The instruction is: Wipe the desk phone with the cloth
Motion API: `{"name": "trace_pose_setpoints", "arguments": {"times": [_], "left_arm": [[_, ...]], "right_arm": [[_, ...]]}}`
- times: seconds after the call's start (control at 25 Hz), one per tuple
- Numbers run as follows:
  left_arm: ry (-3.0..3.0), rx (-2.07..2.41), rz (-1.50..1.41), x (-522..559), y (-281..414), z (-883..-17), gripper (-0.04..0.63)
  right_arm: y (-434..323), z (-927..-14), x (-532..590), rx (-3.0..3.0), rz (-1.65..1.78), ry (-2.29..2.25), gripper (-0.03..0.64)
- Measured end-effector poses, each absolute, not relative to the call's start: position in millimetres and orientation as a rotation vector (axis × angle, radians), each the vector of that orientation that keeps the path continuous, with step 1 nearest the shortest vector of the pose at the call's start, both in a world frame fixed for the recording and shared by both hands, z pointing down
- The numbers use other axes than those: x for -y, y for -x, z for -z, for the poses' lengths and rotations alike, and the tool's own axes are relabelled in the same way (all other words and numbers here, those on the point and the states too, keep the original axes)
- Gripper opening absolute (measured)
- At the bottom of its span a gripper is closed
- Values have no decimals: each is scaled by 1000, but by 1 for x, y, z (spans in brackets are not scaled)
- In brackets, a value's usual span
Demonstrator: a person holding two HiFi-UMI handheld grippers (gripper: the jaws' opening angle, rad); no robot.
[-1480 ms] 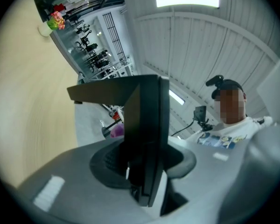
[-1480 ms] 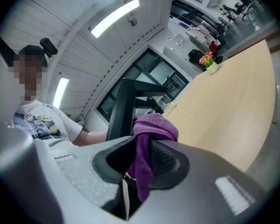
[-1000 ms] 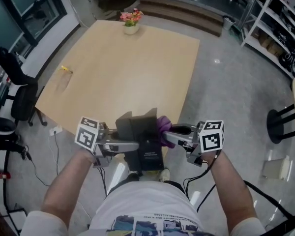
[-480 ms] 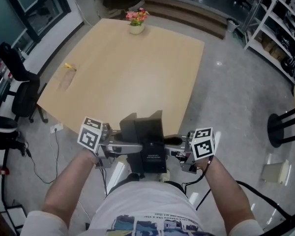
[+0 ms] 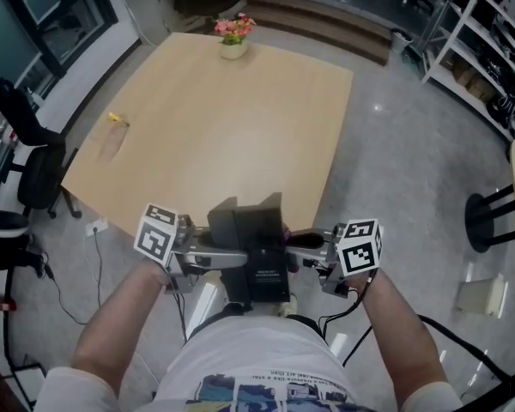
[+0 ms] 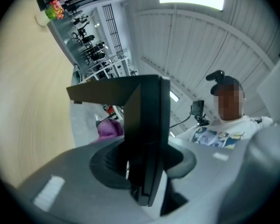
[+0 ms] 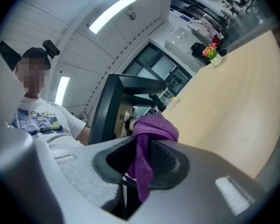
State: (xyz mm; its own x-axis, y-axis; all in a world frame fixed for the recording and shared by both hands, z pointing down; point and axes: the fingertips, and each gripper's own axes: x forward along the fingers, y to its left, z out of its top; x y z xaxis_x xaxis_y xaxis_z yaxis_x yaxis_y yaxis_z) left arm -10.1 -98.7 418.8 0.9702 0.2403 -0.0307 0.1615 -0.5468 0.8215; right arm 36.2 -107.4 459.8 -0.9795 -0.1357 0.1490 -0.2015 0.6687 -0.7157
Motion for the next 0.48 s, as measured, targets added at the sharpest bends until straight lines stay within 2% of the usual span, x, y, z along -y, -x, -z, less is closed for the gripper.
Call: {"name": "trace_pose_setpoints", "arguments": {"times": [0.2, 0.48], "left_arm": [[-2163, -299, -107, 97, 9, -418, 176], [-2167, -254, -85, 111, 22, -419, 176]], "right_arm": [[-35, -434, 136, 2853, -1142, -363, 87], [-30, -447, 109, 2800, -1121, -311, 87]]}}
